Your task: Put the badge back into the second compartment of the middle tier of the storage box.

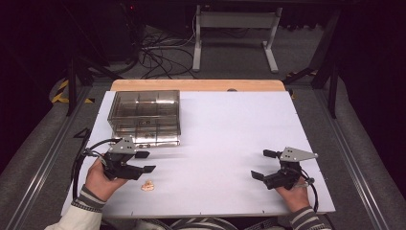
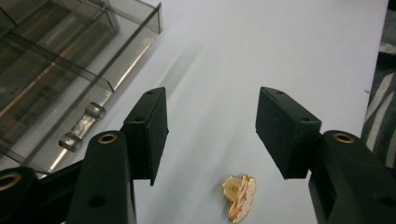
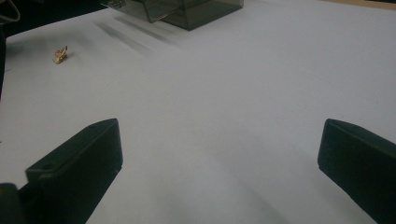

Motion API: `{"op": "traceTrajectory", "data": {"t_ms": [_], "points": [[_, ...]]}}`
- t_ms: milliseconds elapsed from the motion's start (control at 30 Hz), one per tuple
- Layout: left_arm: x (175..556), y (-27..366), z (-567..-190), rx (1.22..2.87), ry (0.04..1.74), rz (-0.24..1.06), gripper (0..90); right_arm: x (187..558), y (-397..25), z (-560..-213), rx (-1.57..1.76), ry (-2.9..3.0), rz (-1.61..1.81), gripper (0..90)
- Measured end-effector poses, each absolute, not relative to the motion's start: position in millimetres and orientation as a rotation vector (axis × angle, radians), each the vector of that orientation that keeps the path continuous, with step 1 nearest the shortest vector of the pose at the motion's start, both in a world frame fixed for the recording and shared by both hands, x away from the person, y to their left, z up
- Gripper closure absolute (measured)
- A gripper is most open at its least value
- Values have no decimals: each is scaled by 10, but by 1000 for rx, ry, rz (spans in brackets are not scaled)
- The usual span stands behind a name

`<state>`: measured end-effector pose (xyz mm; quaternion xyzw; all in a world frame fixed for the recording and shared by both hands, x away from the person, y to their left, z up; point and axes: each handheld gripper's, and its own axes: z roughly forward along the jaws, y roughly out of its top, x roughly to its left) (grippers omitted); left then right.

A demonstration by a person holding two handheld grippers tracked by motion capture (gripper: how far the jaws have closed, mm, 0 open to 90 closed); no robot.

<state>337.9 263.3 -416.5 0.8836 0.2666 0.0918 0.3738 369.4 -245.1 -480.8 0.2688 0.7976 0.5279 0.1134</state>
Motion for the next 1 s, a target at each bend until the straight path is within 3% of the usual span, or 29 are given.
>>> {"op": "traceTrajectory", "data": {"t_ms": [1000], "points": [[3215, 2492, -4545, 2423, 751, 138, 434, 3688, -2437, -4809, 780, 2349, 1543, 7]]}}
